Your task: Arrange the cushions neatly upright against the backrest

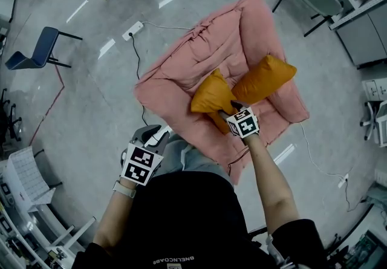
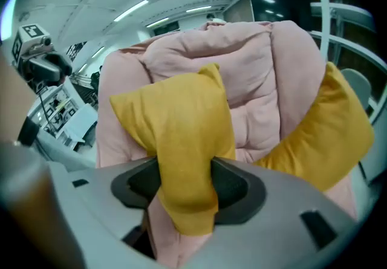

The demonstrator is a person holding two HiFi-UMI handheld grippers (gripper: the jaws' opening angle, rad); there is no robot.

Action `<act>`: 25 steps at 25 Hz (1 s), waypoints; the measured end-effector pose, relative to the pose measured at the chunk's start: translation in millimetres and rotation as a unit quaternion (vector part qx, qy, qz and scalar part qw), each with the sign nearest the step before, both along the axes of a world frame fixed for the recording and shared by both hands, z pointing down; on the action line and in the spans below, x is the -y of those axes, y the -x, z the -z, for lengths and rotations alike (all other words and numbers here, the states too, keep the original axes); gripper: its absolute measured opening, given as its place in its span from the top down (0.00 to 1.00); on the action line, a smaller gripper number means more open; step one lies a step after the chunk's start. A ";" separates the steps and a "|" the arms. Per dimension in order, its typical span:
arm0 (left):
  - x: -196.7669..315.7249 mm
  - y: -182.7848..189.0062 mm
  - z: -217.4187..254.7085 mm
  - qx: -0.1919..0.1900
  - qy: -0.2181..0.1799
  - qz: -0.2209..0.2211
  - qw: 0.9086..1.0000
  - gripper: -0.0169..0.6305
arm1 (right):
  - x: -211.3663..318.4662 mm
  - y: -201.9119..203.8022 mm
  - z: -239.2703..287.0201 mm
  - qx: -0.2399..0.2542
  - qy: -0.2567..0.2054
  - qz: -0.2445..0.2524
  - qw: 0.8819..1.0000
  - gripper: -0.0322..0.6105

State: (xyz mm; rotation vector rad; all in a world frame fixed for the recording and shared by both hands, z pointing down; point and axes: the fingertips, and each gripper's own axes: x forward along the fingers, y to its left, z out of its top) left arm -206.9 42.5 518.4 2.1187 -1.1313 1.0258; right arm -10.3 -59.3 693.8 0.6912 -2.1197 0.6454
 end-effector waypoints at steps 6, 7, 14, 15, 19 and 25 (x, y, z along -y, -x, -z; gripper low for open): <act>-2.2 3.2 -1.4 0.007 0.001 0.005 1.000 0.80 | 18.4 3.9 -12.9 -0.028 -0.019 -0.061 0.998 0.54; -3.4 5.2 -2.1 0.008 0.001 0.006 1.000 0.80 | 19.6 8.4 -17.3 -0.033 -0.019 -0.062 0.997 0.53; -15.7 17.6 -5.9 0.005 0.007 0.012 1.000 0.80 | 18.7 27.2 -31.6 -0.056 -0.009 -0.054 0.997 0.43; -16.2 17.7 -6.7 0.004 0.008 0.011 1.000 0.80 | 17.8 26.8 -31.8 -0.056 -0.008 -0.052 0.997 0.42; -6.8 15.9 -7.9 -0.002 0.004 -0.006 1.000 0.80 | 13.7 20.6 -29.1 -0.045 0.000 -0.062 0.997 0.38; 26.0 8.9 -0.1 -0.018 -0.014 -0.057 0.998 0.80 | 1.5 7.6 -6.3 -0.014 0.008 -0.129 0.992 0.34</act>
